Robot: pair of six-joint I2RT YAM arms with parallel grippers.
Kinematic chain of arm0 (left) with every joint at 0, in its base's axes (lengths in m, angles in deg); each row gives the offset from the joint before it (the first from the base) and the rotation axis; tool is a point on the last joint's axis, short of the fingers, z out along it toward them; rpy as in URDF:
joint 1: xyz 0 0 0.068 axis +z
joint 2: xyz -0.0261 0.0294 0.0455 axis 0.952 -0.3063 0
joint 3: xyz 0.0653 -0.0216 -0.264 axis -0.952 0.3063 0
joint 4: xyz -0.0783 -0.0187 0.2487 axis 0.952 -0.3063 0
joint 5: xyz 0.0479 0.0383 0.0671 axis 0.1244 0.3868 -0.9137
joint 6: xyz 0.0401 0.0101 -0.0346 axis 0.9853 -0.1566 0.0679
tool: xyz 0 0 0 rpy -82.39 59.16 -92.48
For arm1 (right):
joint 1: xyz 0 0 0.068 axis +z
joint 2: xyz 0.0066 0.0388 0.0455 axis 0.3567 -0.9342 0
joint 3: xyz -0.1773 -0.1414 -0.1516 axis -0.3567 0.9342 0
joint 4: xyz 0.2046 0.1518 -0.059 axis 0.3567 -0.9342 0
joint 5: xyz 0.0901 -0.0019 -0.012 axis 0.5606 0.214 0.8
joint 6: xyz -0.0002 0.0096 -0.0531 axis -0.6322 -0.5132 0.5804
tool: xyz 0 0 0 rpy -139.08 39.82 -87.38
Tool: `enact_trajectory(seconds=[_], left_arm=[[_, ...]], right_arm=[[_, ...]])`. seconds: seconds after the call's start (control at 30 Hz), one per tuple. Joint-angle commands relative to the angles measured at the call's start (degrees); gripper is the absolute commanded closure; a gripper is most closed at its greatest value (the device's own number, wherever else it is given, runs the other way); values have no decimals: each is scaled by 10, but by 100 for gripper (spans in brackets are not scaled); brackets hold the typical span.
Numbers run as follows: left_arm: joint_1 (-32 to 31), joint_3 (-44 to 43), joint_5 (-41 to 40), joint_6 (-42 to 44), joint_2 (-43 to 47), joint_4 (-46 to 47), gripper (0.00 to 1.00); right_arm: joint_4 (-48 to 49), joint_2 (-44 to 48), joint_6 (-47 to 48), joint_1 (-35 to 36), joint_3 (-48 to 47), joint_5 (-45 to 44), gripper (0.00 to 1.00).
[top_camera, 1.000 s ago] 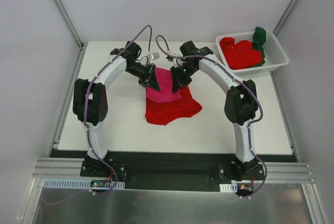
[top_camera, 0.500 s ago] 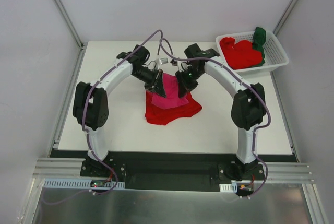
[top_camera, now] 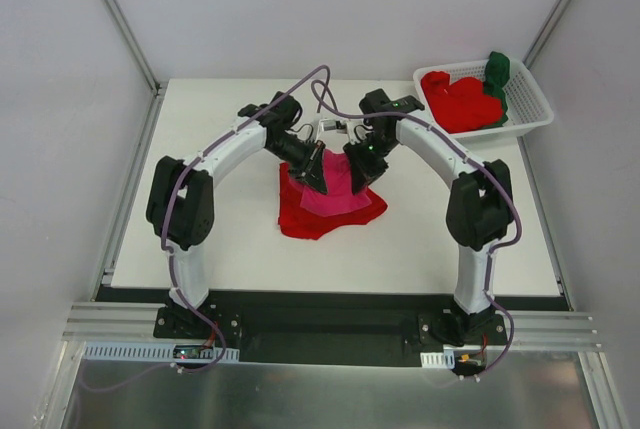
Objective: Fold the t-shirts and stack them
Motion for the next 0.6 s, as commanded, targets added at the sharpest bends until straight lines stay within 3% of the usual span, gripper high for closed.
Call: enact_trajectory(seconds=[0.0, 0.57], left_arm=[[-4, -20, 11, 19, -16, -72, 100], [21, -42, 23, 21, -71, -85, 100]], right_arm=[[21, 3, 26, -23, -42, -63, 99], [28, -53, 24, -22, -75, -57, 99]])
